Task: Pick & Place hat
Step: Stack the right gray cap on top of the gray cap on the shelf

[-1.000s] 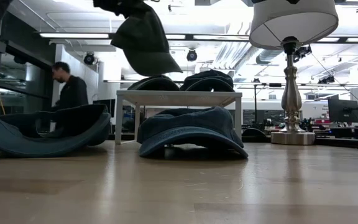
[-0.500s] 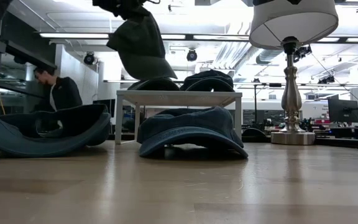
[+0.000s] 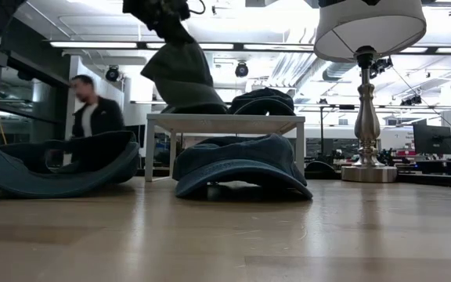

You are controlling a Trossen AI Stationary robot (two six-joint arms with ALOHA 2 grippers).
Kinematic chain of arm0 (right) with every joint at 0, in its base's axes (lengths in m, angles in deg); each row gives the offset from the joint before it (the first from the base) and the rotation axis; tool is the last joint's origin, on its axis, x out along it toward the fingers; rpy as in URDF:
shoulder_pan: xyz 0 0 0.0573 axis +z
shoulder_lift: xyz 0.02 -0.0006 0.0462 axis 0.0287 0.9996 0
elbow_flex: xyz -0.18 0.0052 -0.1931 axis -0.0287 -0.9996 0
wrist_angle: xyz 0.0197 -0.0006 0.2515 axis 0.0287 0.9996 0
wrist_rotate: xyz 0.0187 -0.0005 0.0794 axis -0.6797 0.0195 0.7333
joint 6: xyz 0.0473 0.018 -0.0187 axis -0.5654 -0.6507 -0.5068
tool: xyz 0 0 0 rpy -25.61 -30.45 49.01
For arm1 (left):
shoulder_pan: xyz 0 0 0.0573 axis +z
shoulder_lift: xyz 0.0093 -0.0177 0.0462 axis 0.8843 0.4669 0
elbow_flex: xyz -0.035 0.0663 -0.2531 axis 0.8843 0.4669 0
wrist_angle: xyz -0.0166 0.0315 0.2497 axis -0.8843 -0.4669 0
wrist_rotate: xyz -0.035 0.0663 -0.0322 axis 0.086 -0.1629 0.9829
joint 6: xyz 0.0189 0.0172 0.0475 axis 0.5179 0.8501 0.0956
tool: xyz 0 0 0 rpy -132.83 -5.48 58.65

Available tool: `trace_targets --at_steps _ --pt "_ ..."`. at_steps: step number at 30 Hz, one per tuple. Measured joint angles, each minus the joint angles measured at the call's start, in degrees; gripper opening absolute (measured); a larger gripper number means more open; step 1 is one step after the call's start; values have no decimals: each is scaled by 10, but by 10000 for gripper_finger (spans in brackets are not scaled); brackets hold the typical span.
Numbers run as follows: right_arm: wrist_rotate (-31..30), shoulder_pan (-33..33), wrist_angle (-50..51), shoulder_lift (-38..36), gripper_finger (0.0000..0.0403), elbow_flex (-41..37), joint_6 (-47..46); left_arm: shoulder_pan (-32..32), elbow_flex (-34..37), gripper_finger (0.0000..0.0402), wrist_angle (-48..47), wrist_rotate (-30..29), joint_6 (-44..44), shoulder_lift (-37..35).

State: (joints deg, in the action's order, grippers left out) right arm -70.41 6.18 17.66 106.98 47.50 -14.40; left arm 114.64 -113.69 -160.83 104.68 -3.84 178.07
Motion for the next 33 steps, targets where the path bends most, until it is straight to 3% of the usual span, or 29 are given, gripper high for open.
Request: trace_targets --at_steps 5,13,24,33 --pt "0 0 0 0 83 0 0 0 0 53 25 -16 -2 0" --pt "0 0 -1 0 83 0 -2 0 0 56 50 -134 -3 0" --pt "1 0 -14 1 83 0 2 0 0 58 56 -136 -11 0" --pt "-7 -5 -185 78 83 0 134 0 0 58 51 -136 -15 0"
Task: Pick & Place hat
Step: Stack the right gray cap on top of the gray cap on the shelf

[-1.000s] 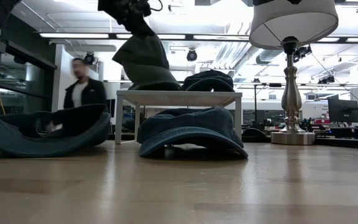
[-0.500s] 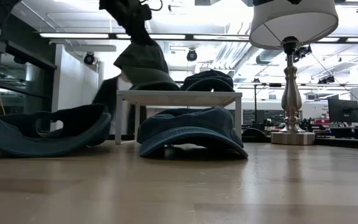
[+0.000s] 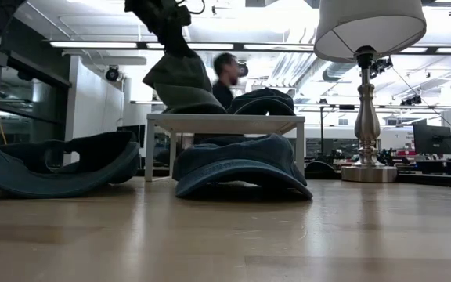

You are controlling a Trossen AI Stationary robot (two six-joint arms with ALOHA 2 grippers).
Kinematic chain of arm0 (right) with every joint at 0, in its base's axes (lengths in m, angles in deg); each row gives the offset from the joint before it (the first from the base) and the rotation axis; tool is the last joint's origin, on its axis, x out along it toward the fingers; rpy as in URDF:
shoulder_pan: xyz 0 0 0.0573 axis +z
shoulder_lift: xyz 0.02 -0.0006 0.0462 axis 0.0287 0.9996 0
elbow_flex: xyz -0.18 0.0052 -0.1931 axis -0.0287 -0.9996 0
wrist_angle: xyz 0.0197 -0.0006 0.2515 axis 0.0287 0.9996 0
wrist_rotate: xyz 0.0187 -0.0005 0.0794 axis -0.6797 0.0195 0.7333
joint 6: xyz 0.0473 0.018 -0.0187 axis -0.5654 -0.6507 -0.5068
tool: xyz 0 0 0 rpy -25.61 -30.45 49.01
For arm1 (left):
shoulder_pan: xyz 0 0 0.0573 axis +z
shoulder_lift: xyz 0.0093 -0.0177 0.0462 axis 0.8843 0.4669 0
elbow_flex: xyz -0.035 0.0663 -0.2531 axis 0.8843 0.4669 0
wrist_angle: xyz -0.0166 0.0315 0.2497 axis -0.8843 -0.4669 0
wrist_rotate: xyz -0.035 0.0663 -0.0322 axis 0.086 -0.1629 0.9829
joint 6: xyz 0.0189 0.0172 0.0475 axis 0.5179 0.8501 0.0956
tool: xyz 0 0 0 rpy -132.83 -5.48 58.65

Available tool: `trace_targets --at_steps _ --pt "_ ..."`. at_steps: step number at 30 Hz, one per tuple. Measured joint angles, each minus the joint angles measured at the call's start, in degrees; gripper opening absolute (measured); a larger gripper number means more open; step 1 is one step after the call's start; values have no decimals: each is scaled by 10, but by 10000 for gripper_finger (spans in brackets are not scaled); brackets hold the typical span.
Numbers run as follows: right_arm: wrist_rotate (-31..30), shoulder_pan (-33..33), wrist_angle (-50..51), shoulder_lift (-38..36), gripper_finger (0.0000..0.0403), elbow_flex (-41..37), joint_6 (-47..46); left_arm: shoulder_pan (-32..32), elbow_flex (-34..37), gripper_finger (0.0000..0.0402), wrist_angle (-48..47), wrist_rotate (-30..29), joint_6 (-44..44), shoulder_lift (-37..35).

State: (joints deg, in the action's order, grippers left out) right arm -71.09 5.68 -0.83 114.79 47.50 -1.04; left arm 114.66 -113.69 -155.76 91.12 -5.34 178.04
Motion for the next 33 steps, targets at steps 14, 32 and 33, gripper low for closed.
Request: trace_targets --at_steps 14,32,33 --pt "122 -106 -223 192 110 0 141 0 0 58 -1 1 -4 0" --pt "-40 -116 -353 365 220 0 569 0 0 58 -1 2 -15 0" --pt "-46 -116 -361 372 220 0 574 0 0 58 -1 2 -15 0"
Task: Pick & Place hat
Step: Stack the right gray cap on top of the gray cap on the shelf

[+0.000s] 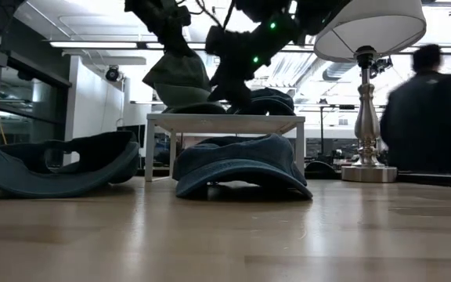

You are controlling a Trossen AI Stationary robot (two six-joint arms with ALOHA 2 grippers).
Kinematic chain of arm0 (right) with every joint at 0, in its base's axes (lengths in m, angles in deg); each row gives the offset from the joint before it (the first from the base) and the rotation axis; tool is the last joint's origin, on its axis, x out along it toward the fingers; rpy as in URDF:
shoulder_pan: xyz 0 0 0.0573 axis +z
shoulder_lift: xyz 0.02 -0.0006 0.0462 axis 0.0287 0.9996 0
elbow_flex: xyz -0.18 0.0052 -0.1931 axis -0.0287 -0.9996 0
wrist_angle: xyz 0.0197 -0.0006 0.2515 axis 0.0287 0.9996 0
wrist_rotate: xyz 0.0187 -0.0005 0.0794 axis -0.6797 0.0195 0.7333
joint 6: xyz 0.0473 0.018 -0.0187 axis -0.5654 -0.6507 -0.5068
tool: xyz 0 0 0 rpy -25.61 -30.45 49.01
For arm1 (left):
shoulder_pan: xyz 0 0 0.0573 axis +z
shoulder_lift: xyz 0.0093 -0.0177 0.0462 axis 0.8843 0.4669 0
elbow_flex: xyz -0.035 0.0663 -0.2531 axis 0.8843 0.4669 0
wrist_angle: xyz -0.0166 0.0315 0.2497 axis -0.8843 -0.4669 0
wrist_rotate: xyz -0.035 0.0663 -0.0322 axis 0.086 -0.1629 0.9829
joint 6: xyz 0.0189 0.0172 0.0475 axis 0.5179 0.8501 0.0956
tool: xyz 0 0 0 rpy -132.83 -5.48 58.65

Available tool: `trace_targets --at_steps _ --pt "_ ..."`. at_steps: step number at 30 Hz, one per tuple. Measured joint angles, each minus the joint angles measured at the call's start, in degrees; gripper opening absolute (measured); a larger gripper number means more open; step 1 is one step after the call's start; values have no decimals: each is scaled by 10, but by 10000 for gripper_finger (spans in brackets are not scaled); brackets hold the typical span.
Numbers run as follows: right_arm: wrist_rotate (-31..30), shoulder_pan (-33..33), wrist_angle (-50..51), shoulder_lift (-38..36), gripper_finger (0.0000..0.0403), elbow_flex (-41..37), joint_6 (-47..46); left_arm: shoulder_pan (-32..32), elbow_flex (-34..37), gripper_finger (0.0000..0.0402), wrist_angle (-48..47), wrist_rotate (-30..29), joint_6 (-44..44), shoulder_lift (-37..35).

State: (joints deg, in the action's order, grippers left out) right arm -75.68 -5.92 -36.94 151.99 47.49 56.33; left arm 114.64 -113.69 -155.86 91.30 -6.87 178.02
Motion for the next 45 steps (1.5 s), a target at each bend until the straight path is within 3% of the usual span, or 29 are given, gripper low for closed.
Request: trace_targets --at_steps 7,24,36,40,45 --pt "-7 -7 -11 9 216 0 4 0 0 58 0 0 -1 0" --pt "27 -16 -8 9 156 0 7 0 0 58 -4 4 -15 0" --pt "28 -15 -7 8 50 0 8 -1 0 58 -13 5 -15 0" --pt "56 -13 11 8 9 0 -19 -9 0 58 -14 5 -15 0" --pt "54 1 27 7 5 0 -80 -29 0 58 -18 -10 -13 0"
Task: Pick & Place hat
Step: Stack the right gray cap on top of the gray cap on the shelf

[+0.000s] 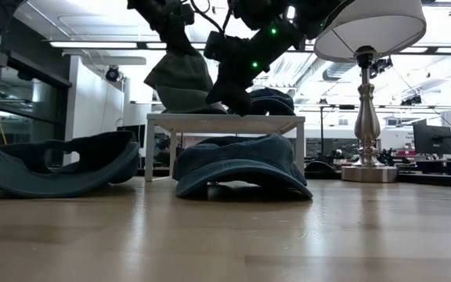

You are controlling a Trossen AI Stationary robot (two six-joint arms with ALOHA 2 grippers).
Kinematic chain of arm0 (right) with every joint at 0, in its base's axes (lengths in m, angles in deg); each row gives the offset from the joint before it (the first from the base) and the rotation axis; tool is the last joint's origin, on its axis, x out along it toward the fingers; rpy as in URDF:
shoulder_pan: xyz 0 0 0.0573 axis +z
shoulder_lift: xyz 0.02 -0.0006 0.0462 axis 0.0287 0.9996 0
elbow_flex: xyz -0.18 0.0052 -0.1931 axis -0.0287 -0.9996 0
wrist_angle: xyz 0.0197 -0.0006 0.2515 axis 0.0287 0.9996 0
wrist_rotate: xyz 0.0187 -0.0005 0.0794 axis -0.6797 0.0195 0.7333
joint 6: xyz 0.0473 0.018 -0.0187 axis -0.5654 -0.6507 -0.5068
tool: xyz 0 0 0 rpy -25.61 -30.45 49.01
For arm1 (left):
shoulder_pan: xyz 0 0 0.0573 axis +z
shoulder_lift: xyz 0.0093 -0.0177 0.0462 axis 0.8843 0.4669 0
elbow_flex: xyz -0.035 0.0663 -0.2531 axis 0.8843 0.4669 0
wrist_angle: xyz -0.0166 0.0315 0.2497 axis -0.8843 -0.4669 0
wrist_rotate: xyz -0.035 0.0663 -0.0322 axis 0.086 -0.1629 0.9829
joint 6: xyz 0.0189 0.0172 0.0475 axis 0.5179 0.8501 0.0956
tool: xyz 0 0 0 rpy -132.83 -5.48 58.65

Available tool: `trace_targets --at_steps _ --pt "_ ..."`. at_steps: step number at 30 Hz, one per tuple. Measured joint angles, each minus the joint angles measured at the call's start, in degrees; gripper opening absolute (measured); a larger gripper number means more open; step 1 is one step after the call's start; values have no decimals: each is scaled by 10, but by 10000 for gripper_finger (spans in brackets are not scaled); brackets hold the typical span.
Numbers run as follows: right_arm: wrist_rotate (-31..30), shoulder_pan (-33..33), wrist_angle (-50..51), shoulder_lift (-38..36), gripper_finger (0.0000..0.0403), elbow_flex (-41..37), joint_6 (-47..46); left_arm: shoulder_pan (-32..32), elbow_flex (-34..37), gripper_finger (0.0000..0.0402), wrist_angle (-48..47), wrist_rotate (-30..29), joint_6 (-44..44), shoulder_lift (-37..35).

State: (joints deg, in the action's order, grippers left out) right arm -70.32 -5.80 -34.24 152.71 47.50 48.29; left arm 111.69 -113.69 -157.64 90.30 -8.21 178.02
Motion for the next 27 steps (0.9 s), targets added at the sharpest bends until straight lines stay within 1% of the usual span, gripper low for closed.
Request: trace_targets --at_steps 3,7,11,16,18,21,24,27 --pt "1 15 -1 -7 2 0 -28 -13 0 58 0 -21 2 0" --pt "-33 40 -1 -25 4 0 -73 -24 0 58 0 -37 3 0" --pt "-45 60 -2 -48 2 0 -95 -28 0 58 0 -41 3 0" --pt "-61 69 0 -67 1 0 -136 -28 0 58 -2 -41 -2 0" --pt "-61 69 -1 -70 1 0 -176 -28 0 58 -2 -42 -2 0" --pt "-56 63 0 -70 1 0 -278 -28 0 58 -4 -42 -2 0" --pt "-37 45 0 -70 1 0 -369 -28 0 58 -5 -42 -2 0" --pt "-22 19 -4 -70 0 0 -436 -28 0 58 -5 -43 -2 0"
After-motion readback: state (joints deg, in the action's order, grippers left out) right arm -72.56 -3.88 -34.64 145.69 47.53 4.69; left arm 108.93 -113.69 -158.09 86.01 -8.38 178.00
